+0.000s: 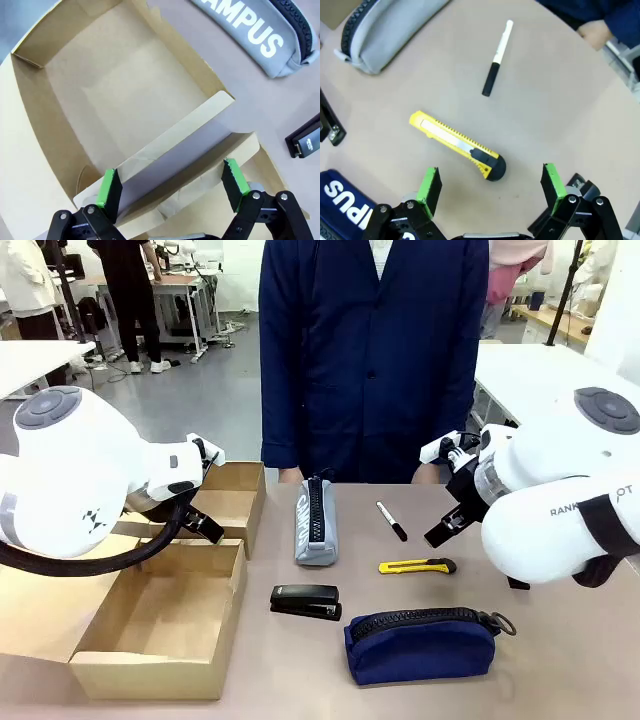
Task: Place items inside the box.
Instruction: Pick up a Pencil pouch or Stapler and place it inside the Mailer Box closest to the robot.
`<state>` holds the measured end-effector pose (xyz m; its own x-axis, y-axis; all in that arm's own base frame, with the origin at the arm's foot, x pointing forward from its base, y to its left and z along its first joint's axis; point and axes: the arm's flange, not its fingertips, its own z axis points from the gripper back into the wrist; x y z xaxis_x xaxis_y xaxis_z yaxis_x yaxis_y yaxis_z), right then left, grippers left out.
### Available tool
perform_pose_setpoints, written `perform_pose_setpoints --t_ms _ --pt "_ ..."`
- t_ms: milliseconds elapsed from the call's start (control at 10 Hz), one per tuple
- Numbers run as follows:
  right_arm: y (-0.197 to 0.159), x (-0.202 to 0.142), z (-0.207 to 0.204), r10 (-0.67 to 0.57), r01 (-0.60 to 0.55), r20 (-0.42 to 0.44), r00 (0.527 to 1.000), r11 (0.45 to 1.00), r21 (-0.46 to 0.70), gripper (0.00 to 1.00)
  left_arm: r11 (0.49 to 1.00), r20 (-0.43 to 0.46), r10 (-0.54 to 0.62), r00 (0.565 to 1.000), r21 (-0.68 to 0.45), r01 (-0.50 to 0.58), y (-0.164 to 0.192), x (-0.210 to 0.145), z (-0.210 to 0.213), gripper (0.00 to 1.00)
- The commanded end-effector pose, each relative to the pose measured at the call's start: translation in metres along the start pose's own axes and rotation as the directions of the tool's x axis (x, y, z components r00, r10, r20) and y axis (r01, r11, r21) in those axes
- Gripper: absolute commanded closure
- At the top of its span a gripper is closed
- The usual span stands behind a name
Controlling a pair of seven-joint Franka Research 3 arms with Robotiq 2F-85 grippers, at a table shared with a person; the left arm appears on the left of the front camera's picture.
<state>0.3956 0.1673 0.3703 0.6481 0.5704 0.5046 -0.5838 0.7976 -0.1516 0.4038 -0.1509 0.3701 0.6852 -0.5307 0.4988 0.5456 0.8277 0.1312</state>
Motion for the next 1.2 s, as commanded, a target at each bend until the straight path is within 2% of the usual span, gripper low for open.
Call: perform_pose_setpoints --t_ms 0,1100 --pt "0.0000 0.0000 0.0000 0.000 0.000 0.000 1.000 1.000 0.000 0.00 1.000 0.000 0.000 1.000 0.000 0.000 0.0000 0.0000 0.0000 0.00" --pt "0.0000 0.0000 0.0000 0.000 0.000 0.000 1.000 1.000 0.000 0.00 1.000 0.000 0.000 1.000 0.000 0.000 0.0000 0.0000 0.0000 0.00"
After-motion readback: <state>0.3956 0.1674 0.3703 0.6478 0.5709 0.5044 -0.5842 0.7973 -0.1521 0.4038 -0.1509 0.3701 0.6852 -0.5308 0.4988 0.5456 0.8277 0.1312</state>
